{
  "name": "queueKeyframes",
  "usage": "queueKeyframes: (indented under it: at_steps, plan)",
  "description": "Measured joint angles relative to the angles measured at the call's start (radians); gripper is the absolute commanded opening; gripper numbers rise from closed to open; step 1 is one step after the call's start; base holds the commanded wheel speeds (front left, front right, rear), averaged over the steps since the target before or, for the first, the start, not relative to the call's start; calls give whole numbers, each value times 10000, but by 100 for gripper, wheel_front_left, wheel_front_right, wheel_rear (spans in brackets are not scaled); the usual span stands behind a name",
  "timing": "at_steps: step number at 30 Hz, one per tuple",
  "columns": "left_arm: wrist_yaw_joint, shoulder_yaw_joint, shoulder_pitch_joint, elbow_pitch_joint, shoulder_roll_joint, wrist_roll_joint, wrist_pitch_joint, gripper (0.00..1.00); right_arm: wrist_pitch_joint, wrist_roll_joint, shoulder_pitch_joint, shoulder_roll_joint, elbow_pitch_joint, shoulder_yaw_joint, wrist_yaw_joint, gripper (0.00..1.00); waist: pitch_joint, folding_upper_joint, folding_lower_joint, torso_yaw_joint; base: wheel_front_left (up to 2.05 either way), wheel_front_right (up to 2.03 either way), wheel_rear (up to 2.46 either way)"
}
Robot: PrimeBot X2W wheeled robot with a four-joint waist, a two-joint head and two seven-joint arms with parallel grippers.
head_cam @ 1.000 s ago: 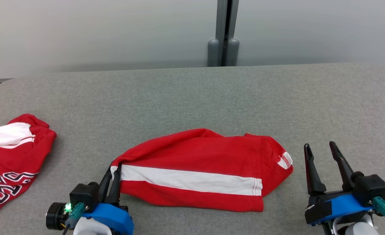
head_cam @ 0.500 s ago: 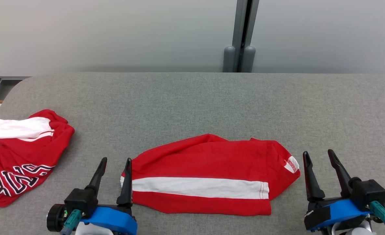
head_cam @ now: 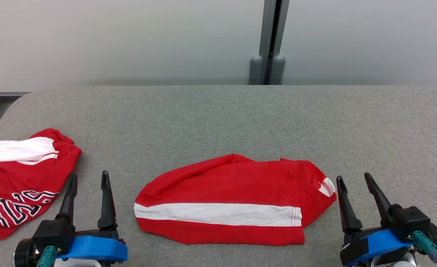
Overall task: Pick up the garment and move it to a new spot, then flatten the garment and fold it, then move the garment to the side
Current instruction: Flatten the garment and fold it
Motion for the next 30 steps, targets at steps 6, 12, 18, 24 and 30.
queueKeyframes:
  at_steps: [6, 12, 18, 24, 30]
  plan:
    - [-123, 219, 75, -61, -31, 176, 0, 100, 0, -88, 80, -2, 253, 537, 0, 100, 57, 0, 0, 28, 0, 0, 0]
    - [-209, 182, -12, -42, -63, 240, 0, 100, 0, 244, 47, -236, 1273, 1636, 0, 100, 175, 0, 0, 173, 0, 0, 0]
    - [-240, 69, -81, -19, -81, 240, 0, 100, 2, 663, -214, -336, 2311, 2303, 0, 100, 308, 0, 0, 320, 0, 0, 0]
    - [-257, -54, -136, 12, -84, 217, 0, 100, 0, 1007, -684, -410, 3147, 2805, 0, 100, 408, 0, 0, 494, 0, 0, 0]
    - [-259, -128, -148, 42, -84, 207, 0, 100, 0, 1471, -976, -483, 3565, 3243, 0, 100, 447, 0, 0, 648, 0, 0, 0]
